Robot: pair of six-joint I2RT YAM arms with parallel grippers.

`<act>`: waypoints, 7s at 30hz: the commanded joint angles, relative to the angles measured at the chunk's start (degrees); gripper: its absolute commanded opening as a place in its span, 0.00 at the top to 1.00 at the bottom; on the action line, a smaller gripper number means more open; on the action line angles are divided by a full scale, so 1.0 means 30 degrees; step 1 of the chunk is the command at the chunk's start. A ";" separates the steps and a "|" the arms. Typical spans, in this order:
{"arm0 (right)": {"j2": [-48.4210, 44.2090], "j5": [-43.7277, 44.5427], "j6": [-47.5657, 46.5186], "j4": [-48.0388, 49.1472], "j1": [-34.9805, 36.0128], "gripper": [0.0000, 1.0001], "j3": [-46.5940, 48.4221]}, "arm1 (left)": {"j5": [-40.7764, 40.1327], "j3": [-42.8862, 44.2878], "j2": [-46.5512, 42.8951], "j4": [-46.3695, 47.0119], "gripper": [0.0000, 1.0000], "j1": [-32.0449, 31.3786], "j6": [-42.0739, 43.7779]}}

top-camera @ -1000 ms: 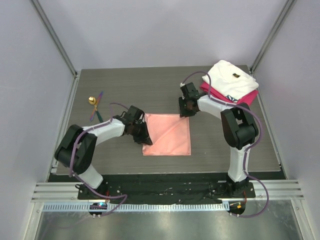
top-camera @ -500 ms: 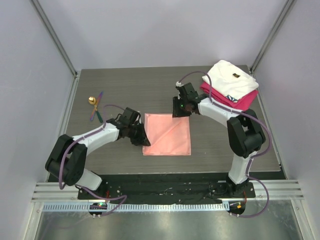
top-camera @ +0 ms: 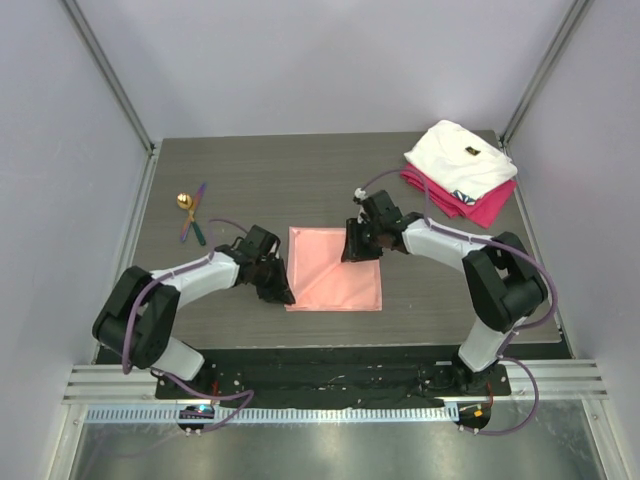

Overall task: Fold the napkin into a case and place the utensils inside
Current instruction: Smooth out the upper triangle-folded napkin at the center of the board, then move the upper triangle-folded napkin to the center of the board, then pick up the upper triangle-folded napkin from the center of the board.

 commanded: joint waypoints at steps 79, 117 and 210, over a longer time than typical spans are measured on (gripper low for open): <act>-0.5346 0.9259 0.0577 -0.4594 0.5894 0.43 -0.2273 | 0.0737 0.0208 -0.7126 0.0712 0.35 0.2769 -0.0626; 0.1363 0.9727 0.1485 -0.3951 1.1637 0.50 0.0544 | 0.2495 -0.1021 -0.7711 0.0154 0.36 0.5963 -0.0100; -0.2765 0.6743 0.0986 -0.1521 1.0642 0.99 -0.0072 | 0.0179 0.5512 0.3952 0.2939 1.00 0.3764 -0.3264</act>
